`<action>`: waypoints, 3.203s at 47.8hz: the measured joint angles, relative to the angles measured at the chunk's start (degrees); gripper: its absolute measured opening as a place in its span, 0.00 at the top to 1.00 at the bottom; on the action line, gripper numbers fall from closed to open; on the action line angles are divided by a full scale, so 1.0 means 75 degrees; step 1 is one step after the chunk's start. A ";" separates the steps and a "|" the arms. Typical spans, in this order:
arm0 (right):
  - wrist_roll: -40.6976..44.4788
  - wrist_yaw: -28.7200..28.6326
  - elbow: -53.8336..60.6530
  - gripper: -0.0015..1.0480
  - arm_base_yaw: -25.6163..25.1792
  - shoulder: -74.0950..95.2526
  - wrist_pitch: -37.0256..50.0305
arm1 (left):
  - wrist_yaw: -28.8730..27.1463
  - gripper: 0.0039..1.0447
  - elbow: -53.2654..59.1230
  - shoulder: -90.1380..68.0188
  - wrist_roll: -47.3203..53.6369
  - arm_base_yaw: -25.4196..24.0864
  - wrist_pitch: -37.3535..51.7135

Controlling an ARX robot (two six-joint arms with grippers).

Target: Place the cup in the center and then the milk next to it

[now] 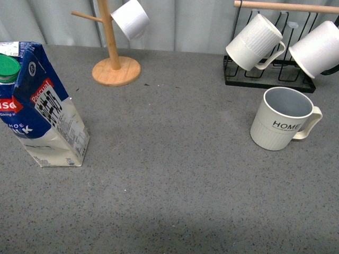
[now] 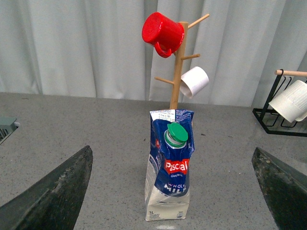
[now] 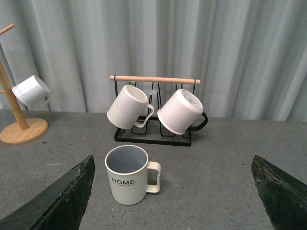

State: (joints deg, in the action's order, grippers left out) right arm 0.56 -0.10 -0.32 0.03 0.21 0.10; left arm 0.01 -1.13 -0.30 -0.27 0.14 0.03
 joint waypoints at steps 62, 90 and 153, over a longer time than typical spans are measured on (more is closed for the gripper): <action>-0.0216 0.0385 -0.4167 0.09 -0.0300 1.0258 0.1110 | -0.0003 0.06 0.0000 0.0009 0.0000 0.0000 0.0000; -0.0297 0.0137 -0.6860 0.09 0.0026 1.3324 -0.0408 | -0.0003 0.06 0.0000 0.0009 0.0003 0.0000 0.0000; -0.0452 0.0600 -0.9431 0.99 0.0595 1.5539 -0.1880 | -0.0003 0.06 0.0000 0.0009 0.0003 0.0000 0.0000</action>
State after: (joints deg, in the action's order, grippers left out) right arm -2.83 4.40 -71.05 4.49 116.75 -14.00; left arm -0.01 -1.13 -0.23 -0.25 0.14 0.03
